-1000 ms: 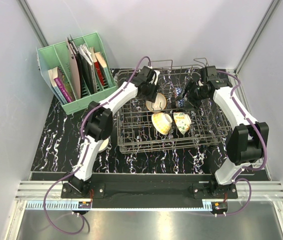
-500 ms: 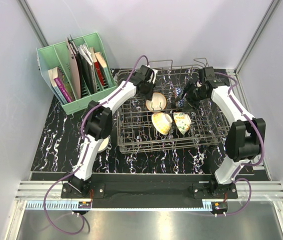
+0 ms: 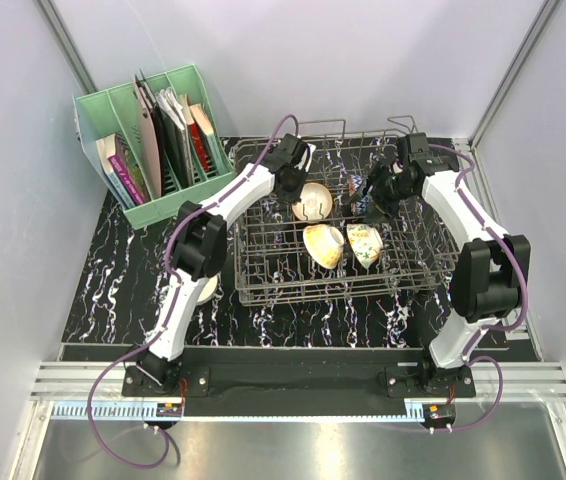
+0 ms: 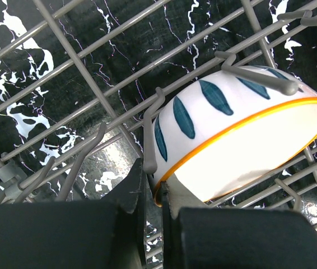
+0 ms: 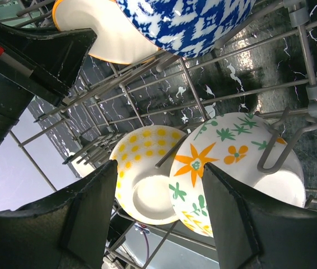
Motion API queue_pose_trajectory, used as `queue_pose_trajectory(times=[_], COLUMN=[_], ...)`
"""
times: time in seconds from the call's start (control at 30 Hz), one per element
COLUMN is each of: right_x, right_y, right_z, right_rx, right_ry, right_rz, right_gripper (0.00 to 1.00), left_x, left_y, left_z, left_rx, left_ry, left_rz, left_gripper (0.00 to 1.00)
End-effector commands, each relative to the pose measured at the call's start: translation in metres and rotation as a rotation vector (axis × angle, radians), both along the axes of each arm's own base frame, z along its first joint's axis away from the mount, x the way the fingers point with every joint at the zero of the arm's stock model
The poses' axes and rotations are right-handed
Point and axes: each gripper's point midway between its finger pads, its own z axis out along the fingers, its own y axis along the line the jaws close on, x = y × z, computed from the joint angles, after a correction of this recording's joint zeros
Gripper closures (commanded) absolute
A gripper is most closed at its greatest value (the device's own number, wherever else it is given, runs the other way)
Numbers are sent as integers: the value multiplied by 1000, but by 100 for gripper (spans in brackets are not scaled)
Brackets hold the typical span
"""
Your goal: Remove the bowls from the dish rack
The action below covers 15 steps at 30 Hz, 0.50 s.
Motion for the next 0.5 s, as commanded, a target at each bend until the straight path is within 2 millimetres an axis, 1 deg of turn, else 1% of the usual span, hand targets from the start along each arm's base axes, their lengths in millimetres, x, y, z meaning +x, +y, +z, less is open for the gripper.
queue_pose_trajectory(times=[0.0,0.07,0.1,0.17,0.2,0.23,0.27,0.33,0.37,0.43,0.47], right_x=[8,9,8,8,8,8,8,8,9,9,10], right_y=[2,1,1,0,0,-1,-1,-1,-2,-2,-2], right_z=[9,8,8,5,4,3,2,1,0,-3,-3], right_rx=[22,18,15,10,8,6,3,-2,-5,-6,-5], right_ry=[-24,-24,-24,-19,-16,-15,-14,-11,-10,-4,-4], right_rz=[2,-1,-1,-5,-6,-7,-9,-10,-11,-11,-12], right_gripper=[30,30,30,30,30,30,30,30,30,30,30], left_x=[10,9,9,7,6,7,4,0,-3,-8,-12], left_y=[-28,-31,-31,-35,-34,-35,-36,-38,-38,-39,-40], left_z=[63,72,84,91,111,112,124,131,138,139,147], left_rx=[-196,-221,-240,-272,-299,-315,-332,-353,-363,-380,-393], left_ry=[-89,-101,-119,-145,-185,-205,-221,-213,-218,-208,-218], left_rz=[-24,-28,-32,-38,-41,-42,-40,-53,-52,-61,-65], left_gripper=[100,100,100,100,100,100,100,100,100,100,100])
